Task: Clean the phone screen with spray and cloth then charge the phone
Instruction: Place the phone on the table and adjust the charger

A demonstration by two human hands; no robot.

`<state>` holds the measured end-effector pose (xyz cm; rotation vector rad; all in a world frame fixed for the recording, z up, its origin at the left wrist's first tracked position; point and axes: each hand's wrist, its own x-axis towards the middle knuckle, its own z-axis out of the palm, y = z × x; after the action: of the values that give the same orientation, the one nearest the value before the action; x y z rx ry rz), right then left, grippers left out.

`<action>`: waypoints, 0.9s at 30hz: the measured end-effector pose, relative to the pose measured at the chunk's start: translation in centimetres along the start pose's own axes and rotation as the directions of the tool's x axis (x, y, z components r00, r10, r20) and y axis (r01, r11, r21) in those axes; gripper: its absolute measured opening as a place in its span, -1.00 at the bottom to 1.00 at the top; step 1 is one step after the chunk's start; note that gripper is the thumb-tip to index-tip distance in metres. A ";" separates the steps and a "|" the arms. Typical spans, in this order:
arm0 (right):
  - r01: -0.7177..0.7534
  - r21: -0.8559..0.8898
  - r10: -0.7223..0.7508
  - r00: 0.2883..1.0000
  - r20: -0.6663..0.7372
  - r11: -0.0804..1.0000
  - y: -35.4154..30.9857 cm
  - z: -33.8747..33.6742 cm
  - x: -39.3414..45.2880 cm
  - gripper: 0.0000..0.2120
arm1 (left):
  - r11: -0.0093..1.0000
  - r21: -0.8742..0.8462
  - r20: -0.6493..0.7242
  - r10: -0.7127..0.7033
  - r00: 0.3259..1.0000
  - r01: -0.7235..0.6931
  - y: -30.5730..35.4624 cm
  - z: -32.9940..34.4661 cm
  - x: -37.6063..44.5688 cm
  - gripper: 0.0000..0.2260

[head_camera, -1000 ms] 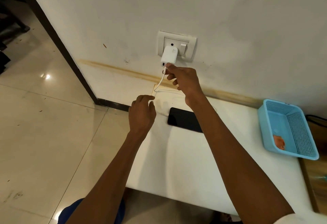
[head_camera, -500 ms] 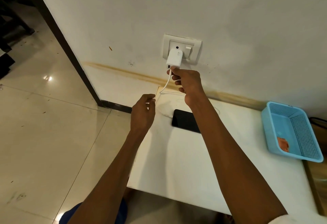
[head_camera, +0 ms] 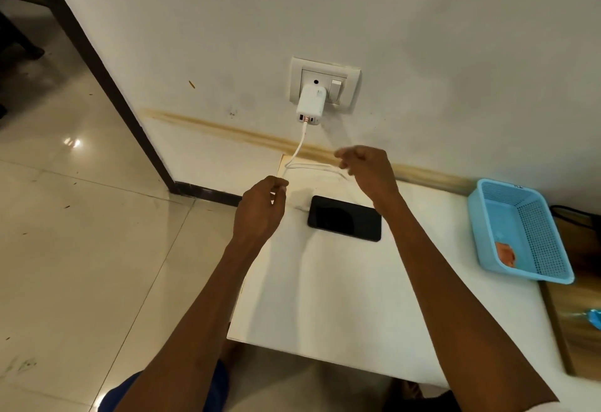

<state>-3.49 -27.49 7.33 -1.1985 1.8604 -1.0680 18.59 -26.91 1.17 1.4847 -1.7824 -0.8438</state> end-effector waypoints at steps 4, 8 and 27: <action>-0.008 -0.459 0.013 1.000 0.007 0.889 6.5 -3.2 -0.8 -0.81 | 0.994 0.092 0.076 0.056 0.996 -0.063 0.0 0.8 -0.2 -0.80; 0.019 -0.629 -0.008 1.000 0.020 0.777 9.6 -3.7 -0.6 -0.80 | 0.989 0.116 0.095 0.079 0.992 -0.090 0.3 1.5 -0.5 -0.82; 0.166 -0.756 0.041 0.968 0.246 0.633 7.9 -1.2 4.4 -0.53 | 0.983 0.143 0.145 0.090 0.985 -0.111 0.5 2.2 -0.6 -0.82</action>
<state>-9.12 -29.36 0.37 -1.7816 2.1432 -0.0519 16.60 -26.13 0.26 1.4459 -2.0454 -0.7923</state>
